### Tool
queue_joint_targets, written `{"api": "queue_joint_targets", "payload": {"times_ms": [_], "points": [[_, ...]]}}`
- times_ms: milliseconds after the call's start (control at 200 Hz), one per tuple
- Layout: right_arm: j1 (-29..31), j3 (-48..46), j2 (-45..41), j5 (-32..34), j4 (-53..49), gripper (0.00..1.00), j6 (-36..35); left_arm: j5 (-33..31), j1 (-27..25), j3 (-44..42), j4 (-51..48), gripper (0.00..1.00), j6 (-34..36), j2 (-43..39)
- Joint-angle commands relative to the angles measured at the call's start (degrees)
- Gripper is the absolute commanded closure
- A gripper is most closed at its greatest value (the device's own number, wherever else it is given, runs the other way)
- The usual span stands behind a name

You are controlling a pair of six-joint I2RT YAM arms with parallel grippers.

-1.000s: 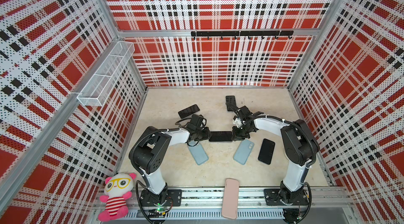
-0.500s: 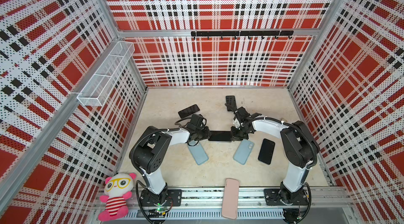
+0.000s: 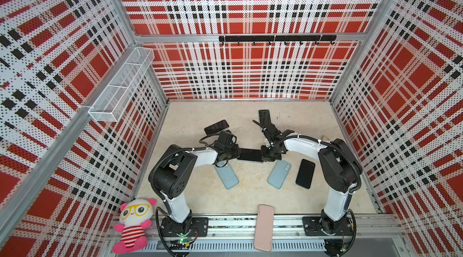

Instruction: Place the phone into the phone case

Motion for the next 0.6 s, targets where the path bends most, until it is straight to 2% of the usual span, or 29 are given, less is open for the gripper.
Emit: {"api": "queue_joint_targets", "payload": {"times_ms": [0,155,281,471,591], "points": [[7.92,-7.5,20.23,-4.24,11.83,0.92,-0.68,6.28,-3.2,-1.33,-1.42,0.73,-0.36,3.89],[8.45,-5.92,22.07,-1.92,9.73,0.92,-0.3,6.37,-3.24,-1.27,-1.42,0.74,-0.25,4.13],[9.71,-7.22,23.05,-3.44,12.08,0.92,2.75,5.97,-3.24,-1.84,-1.48,0.74,-0.25,3.48],[11.01,-7.25,27.84,-4.7,14.03,0.92,3.76,6.45,-3.22,-1.95,-1.34,0.74,-0.16,3.65],[11.03,-7.16,26.4,-4.06,13.52,0.93,3.26,6.36,-3.21,-1.91,-1.34,0.74,-0.09,3.45]]}}
